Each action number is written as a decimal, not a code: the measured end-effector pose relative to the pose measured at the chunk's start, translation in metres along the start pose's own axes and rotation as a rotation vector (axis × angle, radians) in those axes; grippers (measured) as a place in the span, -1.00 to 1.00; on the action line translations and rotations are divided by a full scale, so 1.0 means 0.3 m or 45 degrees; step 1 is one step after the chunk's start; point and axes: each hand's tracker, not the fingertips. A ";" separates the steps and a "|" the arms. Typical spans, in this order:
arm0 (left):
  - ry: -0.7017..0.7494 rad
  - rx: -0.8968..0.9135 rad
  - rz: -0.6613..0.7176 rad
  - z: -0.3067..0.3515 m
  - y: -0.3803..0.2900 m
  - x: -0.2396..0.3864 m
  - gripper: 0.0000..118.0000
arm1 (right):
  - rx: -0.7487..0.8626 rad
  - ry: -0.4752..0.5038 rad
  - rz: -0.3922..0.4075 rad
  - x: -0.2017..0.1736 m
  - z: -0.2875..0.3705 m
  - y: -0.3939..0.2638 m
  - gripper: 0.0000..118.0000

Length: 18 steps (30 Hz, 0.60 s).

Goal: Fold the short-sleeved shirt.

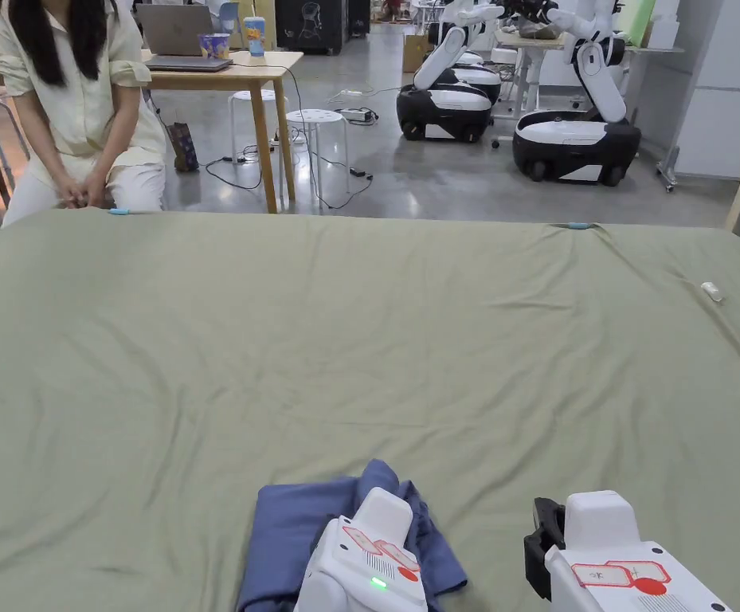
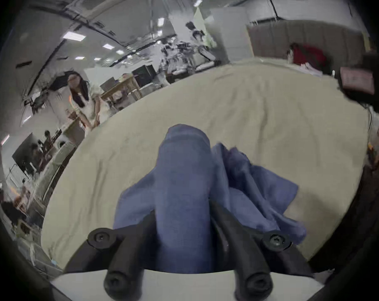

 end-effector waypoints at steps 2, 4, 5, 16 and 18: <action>0.004 0.028 0.016 0.030 -0.004 -0.020 -0.79 | -0.004 0.001 -0.002 0.004 0.003 -0.003 -1.00; -0.120 0.100 0.132 0.065 0.009 -0.074 -0.16 | -0.004 0.007 -0.006 0.005 0.003 -0.001 -1.00; -0.233 0.131 0.225 0.085 0.016 -0.112 0.44 | -0.003 0.012 -0.008 0.004 0.002 -0.001 -1.00; -0.796 0.238 1.241 0.067 -0.108 -0.488 -0.78 | -0.003 0.039 -0.019 -0.024 -0.014 -0.009 -1.00; -0.839 0.214 1.223 0.033 -0.122 -0.460 -0.83 | -0.006 0.039 -0.017 -0.024 -0.014 -0.012 -1.00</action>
